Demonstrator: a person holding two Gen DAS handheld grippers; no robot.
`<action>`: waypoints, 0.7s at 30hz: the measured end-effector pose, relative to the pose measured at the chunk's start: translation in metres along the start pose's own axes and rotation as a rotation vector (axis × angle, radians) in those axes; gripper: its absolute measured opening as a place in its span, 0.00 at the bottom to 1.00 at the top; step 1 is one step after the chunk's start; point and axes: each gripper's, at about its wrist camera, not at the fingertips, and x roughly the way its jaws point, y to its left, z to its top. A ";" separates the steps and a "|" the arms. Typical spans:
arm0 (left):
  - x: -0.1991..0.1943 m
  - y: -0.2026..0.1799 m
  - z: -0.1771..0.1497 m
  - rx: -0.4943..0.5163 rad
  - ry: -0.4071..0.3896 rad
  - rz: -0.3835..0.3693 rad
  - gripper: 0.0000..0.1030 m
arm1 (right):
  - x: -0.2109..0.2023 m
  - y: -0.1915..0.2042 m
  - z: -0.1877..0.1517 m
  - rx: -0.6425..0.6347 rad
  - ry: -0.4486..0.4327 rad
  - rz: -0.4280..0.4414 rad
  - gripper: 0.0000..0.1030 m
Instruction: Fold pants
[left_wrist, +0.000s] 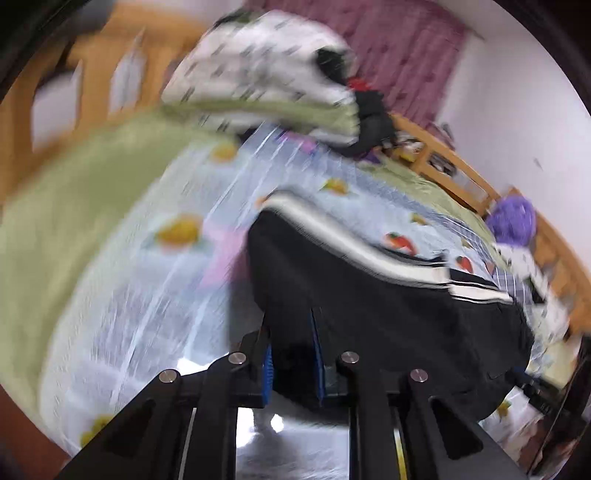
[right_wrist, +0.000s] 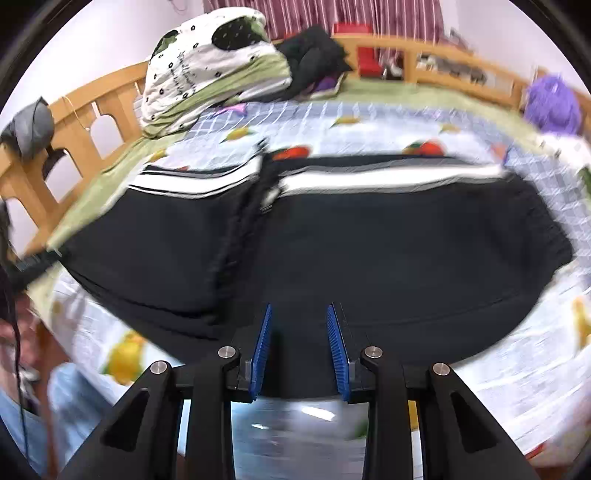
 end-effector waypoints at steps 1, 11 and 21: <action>-0.007 -0.027 0.007 0.071 -0.032 -0.015 0.15 | -0.004 -0.008 0.000 -0.002 -0.015 -0.012 0.30; 0.047 -0.171 -0.028 0.280 0.186 -0.355 0.14 | -0.015 -0.094 -0.009 0.202 -0.066 -0.010 0.30; 0.029 -0.150 -0.043 0.263 0.270 -0.450 0.43 | -0.008 -0.073 0.003 0.243 -0.039 0.134 0.33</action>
